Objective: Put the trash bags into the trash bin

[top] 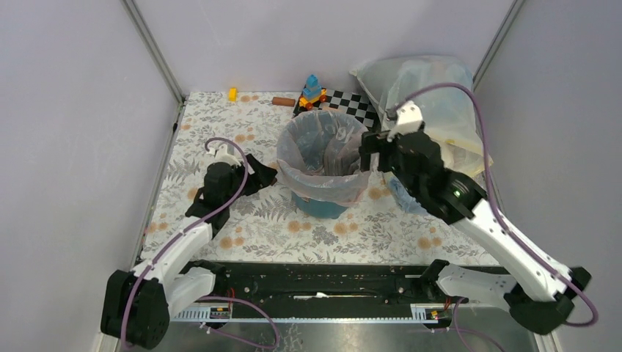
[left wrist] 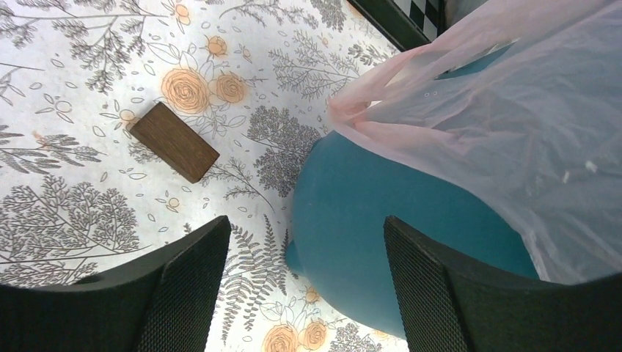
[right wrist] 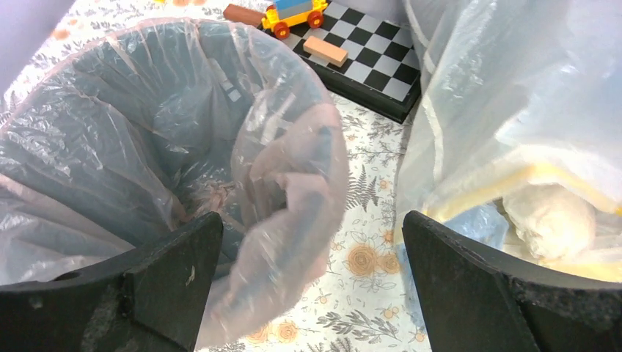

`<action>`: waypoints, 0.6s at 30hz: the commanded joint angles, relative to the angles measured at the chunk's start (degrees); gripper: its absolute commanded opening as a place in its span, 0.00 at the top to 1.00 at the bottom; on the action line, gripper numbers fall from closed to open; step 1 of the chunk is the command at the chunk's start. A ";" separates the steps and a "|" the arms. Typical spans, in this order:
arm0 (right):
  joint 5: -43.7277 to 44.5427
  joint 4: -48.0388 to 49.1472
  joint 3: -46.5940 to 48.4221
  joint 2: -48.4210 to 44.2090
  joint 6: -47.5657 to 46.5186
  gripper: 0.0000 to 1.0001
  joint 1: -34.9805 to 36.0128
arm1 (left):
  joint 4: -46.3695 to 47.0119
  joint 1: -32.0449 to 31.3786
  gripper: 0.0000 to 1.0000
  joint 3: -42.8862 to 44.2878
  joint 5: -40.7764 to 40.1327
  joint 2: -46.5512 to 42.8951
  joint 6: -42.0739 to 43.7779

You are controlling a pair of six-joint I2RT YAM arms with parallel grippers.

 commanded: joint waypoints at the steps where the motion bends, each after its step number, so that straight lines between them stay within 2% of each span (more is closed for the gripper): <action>1: 4.48 10.57 -10.06 -8.80 -2.80 0.00 0.08 | 2.82 -0.11 0.20 -2.91 -3.21 -5.75 0.55; 7: 13.52 14.04 -23.30 -20.16 -2.04 0.00 0.08 | 3.66 -0.12 0.12 -6.81 -5.24 -11.63 0.65; 11: 20.33 19.23 -35.82 -28.40 1.18 0.00 0.11 | 3.18 -0.13 0.08 -7.45 -4.47 -12.94 0.45; 15: 15.81 35.77 -52.16 -37.88 -1.18 0.00 0.09 | 2.76 -0.19 0.01 -8.03 -2.99 -14.28 -0.15; 18: 15.28 37.49 -57.08 -41.01 -0.28 0.00 0.10 | 1.76 -0.21 0.01 -8.54 -2.51 -15.77 -0.36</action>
